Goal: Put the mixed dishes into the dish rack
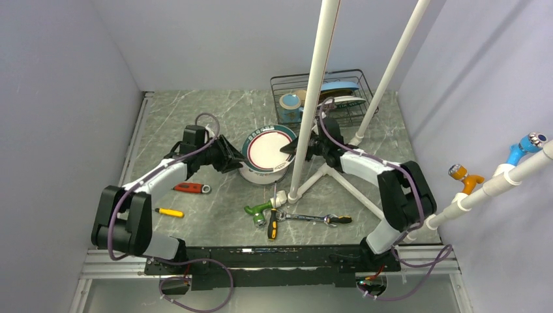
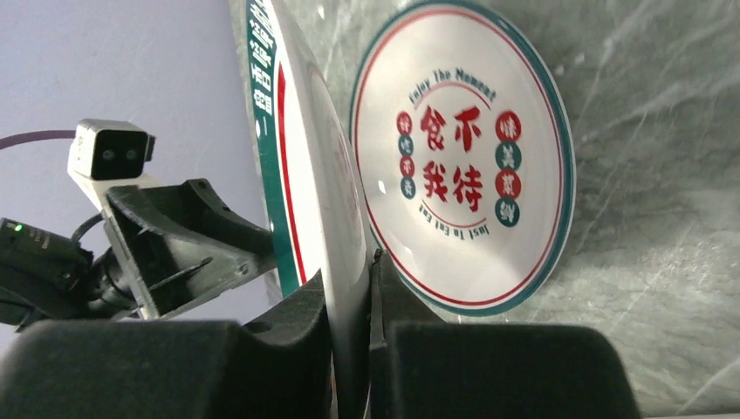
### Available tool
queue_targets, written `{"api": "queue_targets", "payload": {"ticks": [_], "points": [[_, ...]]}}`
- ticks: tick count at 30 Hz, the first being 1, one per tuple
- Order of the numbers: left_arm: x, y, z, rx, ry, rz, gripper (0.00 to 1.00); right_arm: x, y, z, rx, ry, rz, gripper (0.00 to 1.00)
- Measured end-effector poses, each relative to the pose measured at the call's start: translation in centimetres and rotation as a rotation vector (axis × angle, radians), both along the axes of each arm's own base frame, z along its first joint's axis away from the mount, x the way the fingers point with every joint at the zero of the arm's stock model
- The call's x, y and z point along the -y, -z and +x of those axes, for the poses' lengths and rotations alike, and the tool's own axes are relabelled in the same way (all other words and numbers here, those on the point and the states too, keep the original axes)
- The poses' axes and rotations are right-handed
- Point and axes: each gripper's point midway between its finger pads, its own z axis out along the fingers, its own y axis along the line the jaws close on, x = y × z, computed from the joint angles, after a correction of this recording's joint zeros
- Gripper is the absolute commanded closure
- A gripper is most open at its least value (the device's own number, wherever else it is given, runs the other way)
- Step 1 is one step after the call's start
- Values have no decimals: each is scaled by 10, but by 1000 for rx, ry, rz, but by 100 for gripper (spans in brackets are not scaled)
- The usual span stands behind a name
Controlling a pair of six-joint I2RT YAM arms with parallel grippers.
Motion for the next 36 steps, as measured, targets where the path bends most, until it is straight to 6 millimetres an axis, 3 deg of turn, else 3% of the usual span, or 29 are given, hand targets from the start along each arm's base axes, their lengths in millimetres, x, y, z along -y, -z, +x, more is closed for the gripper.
{"api": "queue_targets", "payload": {"ticks": [3, 8, 13, 20, 25, 29, 36], "points": [[-2, -16, 0, 82, 30, 29, 22, 6, -22, 5, 85, 2, -46, 100], [-10, -32, -2, 189, 61, 102, 9, 22, -57, 18, 232, 7, -189, 100], [-19, -57, -1, 285, 92, 190, 4, 48, -95, 29, 386, 6, -394, 100], [-26, -139, 16, 515, 135, 291, 0, 102, -158, 41, 624, 3, -772, 100], [-31, -176, 20, 631, 159, 352, 1, 135, -198, 56, 764, -14, -1049, 100], [-36, -178, 23, 657, 177, 406, 1, 156, -204, 56, 864, -100, -1256, 100], [-48, -138, 32, 592, 204, 515, 1, 176, -188, 59, 1017, -381, -1529, 100]]}}
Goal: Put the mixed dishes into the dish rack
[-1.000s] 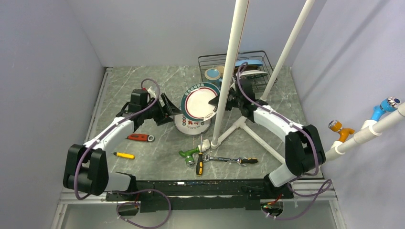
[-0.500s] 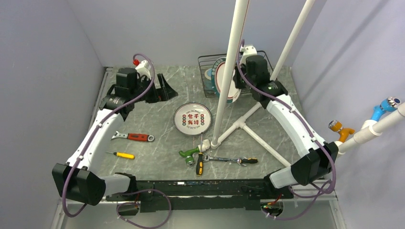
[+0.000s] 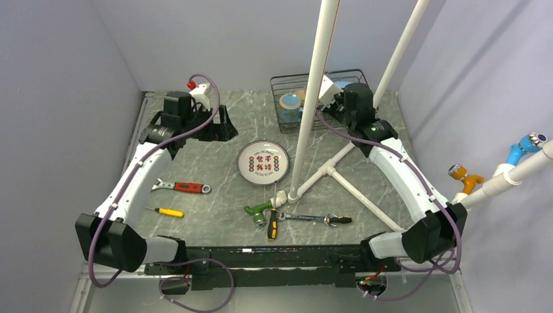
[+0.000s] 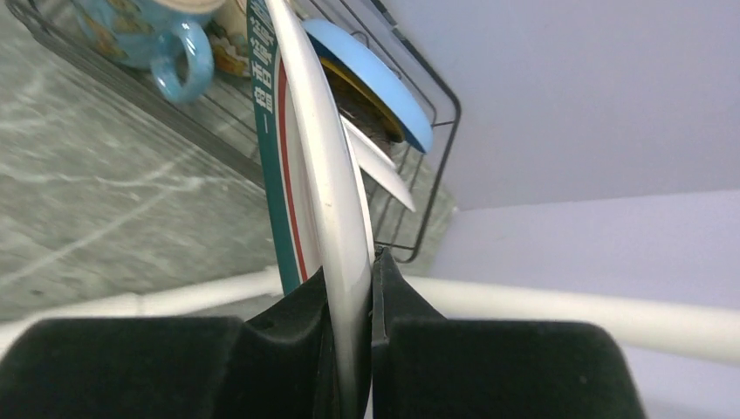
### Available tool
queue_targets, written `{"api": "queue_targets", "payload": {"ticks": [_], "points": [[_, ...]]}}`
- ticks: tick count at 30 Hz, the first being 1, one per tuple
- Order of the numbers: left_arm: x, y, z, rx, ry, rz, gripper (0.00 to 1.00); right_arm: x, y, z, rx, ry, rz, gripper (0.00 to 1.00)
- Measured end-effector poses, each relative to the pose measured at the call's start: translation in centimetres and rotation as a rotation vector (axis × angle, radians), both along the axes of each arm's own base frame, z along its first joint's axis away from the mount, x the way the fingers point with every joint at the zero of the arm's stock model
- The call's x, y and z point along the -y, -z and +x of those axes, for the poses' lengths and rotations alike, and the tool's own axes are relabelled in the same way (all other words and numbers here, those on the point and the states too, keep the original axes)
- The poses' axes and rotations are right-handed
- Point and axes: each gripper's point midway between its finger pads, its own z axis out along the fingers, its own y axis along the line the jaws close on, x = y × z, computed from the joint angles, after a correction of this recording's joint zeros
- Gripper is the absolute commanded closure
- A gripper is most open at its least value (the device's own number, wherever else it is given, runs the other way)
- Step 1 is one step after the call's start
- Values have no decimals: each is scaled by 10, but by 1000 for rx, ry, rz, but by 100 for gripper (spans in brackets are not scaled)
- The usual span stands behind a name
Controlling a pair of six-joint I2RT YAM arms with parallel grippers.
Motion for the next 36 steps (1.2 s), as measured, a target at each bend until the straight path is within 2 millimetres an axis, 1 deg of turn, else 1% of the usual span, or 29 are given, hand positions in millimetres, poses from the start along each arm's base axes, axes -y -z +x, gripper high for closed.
{"api": "queue_targets", "payload": {"ticks": [4, 7, 9, 11, 17, 24, 27, 29, 32, 36], "points": [[-6, 28, -1, -27, -8, 46, 1, 9, 5, 11, 24, -84, -132, 100], [-11, 42, -2, -40, -16, 76, 2, 13, 7, 21, 48, -138, -211, 100], [-12, 48, -3, -47, -17, 84, 2, 13, 10, 29, 66, -177, -260, 100], [-14, 50, -3, -47, -16, 92, 3, 13, 15, 34, 83, -215, -296, 100], [-17, 45, 4, -15, -24, 86, 4, 16, 34, 55, 89, -319, -388, 100], [-22, 50, 4, -30, -30, 74, 4, 14, 62, 78, 67, -413, -451, 100], [-23, 50, 6, -31, -30, 65, 4, 14, 71, 87, 57, -440, -476, 100], [-24, 51, 6, -37, -29, 59, 4, 15, 73, 93, 54, -453, -495, 100], [-25, 54, 9, -45, -29, 48, 5, 14, 66, 98, 70, -467, -520, 100], [-25, 57, 11, -56, -23, 33, 5, 18, 59, 106, 88, -471, -557, 100]]}}
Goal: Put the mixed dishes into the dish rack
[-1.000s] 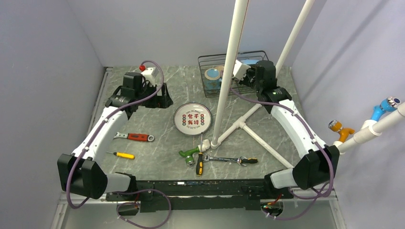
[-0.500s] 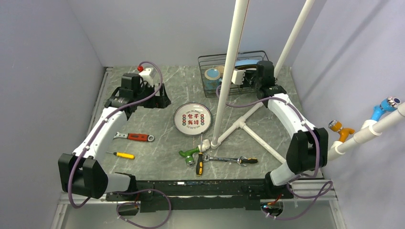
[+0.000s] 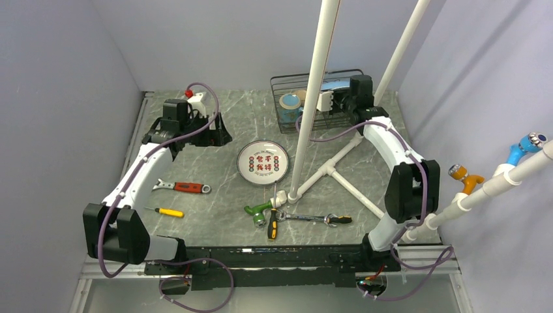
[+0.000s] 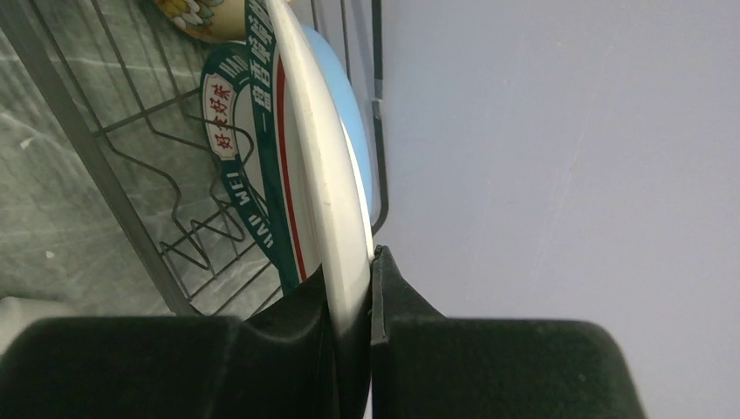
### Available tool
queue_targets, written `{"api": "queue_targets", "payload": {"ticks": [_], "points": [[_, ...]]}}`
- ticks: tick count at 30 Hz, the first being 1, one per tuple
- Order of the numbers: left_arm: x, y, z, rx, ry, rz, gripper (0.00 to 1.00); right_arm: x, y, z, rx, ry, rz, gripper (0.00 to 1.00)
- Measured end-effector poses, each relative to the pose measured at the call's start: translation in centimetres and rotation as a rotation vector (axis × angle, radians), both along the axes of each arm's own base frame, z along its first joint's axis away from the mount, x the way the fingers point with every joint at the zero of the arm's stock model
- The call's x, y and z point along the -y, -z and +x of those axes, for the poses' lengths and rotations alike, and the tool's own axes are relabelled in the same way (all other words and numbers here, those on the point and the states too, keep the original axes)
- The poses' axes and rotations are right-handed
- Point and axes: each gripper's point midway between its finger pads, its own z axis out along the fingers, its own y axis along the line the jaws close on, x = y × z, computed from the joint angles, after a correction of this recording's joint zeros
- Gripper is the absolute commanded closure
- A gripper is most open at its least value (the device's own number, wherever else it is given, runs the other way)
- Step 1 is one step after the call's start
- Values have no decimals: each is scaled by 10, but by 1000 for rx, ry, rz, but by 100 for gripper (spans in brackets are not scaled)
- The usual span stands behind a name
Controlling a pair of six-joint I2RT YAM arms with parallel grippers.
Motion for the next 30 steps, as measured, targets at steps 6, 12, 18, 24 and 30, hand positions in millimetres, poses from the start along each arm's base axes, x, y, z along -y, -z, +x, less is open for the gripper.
{"api": "queue_targets", "payload": {"ticks": [6, 12, 18, 24, 30], "points": [[0, 2, 1, -19, 0, -26, 5, 2, 9, 6, -36, -18, -39, 100], [1, 1, 2, -16, 7, -39, 4, 3, 24, -2, -97, -42, -62, 100], [3, 0, 2, -8, 15, -48, 4, 5, 35, 4, -118, -49, -81, 100], [2, 5, 1, -21, 14, -47, 4, 1, 35, 9, -120, -69, -84, 100], [2, 4, 1, -20, 15, -51, 4, 9, 45, 18, -121, -62, -134, 100]]}}
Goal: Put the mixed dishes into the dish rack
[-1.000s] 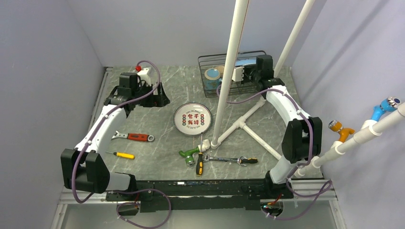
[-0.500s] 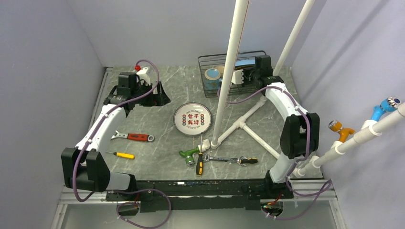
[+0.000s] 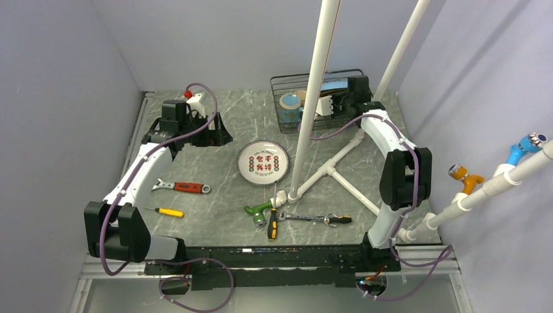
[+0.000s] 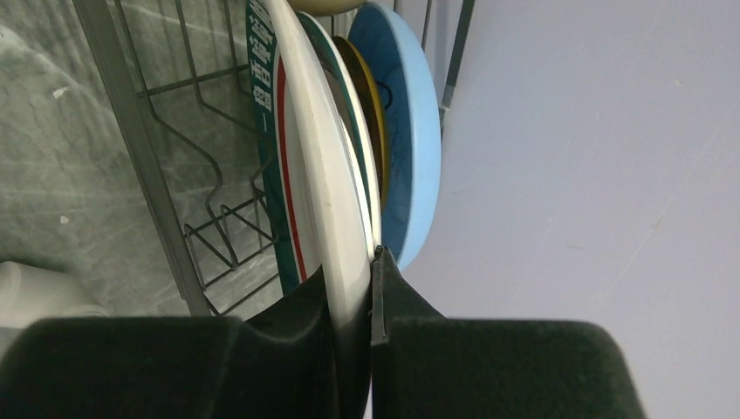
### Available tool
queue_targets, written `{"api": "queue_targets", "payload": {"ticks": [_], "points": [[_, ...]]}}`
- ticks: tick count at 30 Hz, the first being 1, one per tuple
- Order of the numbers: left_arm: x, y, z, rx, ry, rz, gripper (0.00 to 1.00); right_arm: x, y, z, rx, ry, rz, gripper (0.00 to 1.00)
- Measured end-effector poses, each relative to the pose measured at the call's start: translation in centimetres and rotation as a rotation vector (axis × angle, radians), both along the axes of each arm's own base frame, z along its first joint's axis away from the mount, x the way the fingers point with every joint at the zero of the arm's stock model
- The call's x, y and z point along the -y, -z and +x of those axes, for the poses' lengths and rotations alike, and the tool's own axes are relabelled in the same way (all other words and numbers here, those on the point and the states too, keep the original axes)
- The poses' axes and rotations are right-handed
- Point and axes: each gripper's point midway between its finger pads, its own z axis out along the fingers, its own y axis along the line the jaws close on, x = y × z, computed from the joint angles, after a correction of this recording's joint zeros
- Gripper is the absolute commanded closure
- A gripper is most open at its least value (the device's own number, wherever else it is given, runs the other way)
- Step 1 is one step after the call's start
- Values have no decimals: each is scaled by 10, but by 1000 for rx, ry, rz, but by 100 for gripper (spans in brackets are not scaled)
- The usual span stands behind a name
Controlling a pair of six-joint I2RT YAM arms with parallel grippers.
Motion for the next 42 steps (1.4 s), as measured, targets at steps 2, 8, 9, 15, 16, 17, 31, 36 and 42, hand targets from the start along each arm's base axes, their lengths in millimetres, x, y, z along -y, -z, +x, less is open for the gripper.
{"api": "queue_targets", "payload": {"ticks": [2, 8, 9, 15, 16, 17, 31, 36, 42], "points": [[0, 0, 0, -1, 1, -1, 4, 1, 1, 0, -2, -3, -13, 100], [0, 3, 1, -9, 1, -3, 4, 4, -7, 1, -3, -8, -22, 88], [-1, 3, 1, -10, 1, -3, 4, 4, -7, 1, -2, -9, -23, 88], [0, 4, 1, -14, 1, -2, 4, 9, 4, 5, -22, -2, -25, 84], [-1, 5, 1, -14, 1, -2, 4, 9, 4, 5, -18, -3, -24, 83], [-1, 6, 2, -18, 1, -3, 4, 9, 3, 6, -15, -3, -22, 81], [2, 19, 3, -62, 13, -16, 4, 14, 12, 21, 8, 18, -4, 62], [2, 19, 3, -64, 14, -17, 4, 15, 8, 26, 41, 46, 21, 49], [3, 21, 4, -69, 17, -19, 4, 15, 22, 18, 30, 72, 69, 37]]}}
